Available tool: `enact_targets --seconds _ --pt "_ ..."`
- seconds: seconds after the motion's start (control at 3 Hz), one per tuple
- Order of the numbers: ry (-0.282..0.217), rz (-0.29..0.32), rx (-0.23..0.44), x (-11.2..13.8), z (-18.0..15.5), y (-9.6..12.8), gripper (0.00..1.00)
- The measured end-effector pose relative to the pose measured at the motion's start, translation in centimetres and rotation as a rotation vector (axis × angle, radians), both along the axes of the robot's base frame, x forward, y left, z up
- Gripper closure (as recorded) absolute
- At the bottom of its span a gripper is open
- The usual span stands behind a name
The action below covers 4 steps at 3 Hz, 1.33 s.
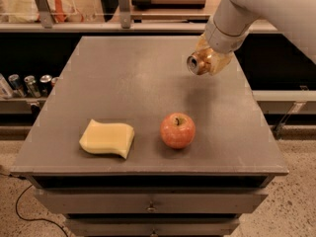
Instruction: Knock orange can over
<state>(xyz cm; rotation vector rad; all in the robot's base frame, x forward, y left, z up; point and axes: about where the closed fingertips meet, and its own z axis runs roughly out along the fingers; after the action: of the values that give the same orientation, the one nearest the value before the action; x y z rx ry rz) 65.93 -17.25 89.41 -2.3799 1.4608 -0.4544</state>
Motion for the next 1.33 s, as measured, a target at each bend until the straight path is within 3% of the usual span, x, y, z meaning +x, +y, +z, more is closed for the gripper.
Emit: enact_targets --seconds 0.67,1.0,1.33 --pt "0.09 0.057 -0.113 -0.9 -1.1 0.5 1.0" --pt "0.122 0.068 -0.136 -1.5 -1.8 0.8 1.0" --pt "0.15 0.065 -0.14 -2.0 -2.6 1.1 0.82"
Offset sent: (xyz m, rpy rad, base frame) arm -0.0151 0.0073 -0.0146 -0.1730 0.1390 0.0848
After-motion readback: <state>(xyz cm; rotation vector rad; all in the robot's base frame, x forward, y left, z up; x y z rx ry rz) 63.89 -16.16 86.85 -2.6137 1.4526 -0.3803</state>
